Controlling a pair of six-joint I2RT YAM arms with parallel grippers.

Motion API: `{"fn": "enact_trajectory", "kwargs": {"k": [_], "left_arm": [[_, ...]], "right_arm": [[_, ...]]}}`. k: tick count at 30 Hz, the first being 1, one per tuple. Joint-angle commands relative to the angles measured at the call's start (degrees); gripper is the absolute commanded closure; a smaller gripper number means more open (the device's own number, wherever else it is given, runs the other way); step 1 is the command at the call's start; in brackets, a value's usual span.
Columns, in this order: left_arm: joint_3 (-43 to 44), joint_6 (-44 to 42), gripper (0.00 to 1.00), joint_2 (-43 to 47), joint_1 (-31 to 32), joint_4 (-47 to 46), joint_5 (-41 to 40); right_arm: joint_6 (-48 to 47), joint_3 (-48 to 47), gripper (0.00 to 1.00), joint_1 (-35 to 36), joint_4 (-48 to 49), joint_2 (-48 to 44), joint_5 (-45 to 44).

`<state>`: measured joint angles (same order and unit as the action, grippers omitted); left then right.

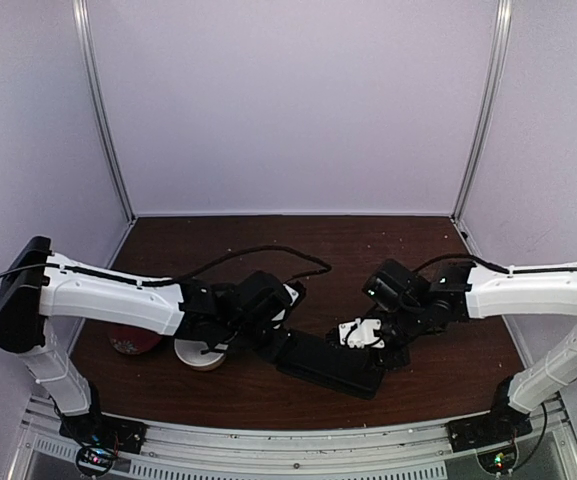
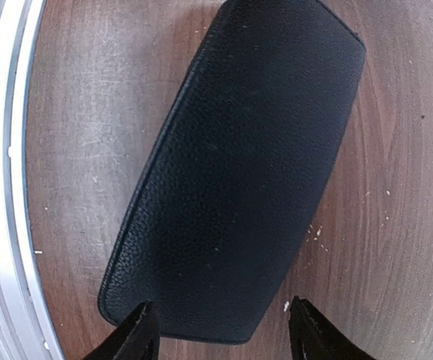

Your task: Sort the hair-cutting tools

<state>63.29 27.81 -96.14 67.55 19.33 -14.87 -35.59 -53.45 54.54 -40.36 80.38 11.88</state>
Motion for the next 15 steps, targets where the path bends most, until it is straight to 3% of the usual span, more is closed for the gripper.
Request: {"fn": "enact_trajectory", "kwargs": {"k": [1, 9, 15], "left_arm": [[-1.86, 11.32, 0.42, -0.39, -2.27, -5.02, 4.70], [-0.71, 14.34, 0.46, -7.95, -4.17, -6.33, 11.98], [-0.75, 13.22, 0.66, -10.44, -4.14, -9.13, 18.46]], "right_arm": [[3.30, 3.74, 0.39, 5.55, 7.11, 0.27, -5.81], [5.09, 3.78, 0.39, 8.71, 10.79, 5.40, -12.72], [4.22, 6.30, 0.44, 6.77, 12.22, 8.30, -19.72]]}}
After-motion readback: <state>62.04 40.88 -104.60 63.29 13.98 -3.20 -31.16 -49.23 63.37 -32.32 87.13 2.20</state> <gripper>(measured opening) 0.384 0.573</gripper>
